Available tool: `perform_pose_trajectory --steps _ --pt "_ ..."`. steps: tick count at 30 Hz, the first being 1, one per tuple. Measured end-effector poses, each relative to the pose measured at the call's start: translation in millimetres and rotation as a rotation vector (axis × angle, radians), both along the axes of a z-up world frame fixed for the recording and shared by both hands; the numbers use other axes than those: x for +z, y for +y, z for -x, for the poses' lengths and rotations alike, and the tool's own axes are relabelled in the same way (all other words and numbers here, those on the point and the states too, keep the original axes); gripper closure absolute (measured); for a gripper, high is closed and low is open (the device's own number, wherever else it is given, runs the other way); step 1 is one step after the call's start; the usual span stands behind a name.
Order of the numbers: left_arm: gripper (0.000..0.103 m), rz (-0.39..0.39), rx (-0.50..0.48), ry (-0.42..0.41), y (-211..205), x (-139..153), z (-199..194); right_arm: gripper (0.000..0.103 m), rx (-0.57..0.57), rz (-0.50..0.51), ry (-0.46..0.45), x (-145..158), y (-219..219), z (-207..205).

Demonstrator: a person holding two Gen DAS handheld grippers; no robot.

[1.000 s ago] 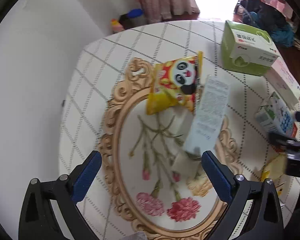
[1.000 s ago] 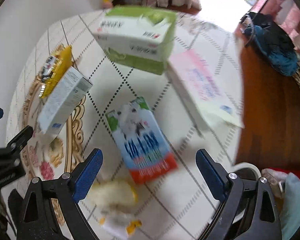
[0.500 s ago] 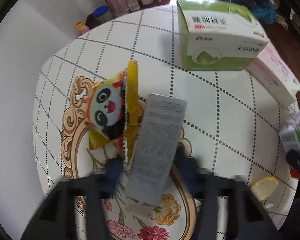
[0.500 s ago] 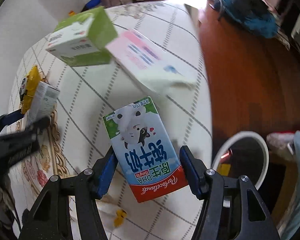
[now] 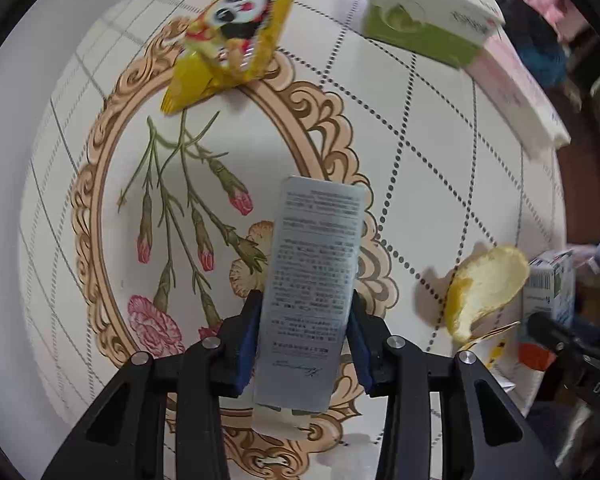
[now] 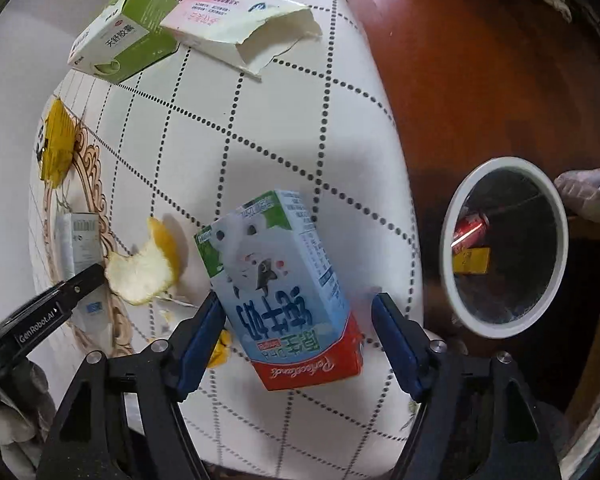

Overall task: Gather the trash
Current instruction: 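Carry the medicine box and milk carton to the wastebasket and release both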

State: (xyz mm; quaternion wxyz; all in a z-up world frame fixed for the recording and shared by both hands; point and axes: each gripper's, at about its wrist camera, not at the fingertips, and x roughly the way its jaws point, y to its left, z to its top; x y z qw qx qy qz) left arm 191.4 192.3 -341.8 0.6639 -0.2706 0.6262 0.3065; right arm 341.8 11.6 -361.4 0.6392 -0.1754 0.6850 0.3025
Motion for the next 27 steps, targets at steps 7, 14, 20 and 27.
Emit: perform_pose_trajectory --steps 7,14,20,27 --pt "0.070 -0.154 -0.038 -0.001 -24.9 12.5 -14.9 0.048 0.121 -0.020 -0.129 4.0 21.4 10.1" --pt "0.071 -0.235 -0.032 -0.061 -58.6 58.7 -6.0 0.048 0.124 -0.035 -0.196 20.8 22.5 19.5" --pt "0.071 -0.267 -0.051 -0.168 -82.0 109.2 0.5 0.049 0.069 -0.131 -0.246 73.3 4.5 13.5" --pt "0.071 -0.279 -0.138 -0.308 -122.5 166.9 -21.9 0.049 -0.009 -0.254 -0.328 152.3 -52.7 -1.0"
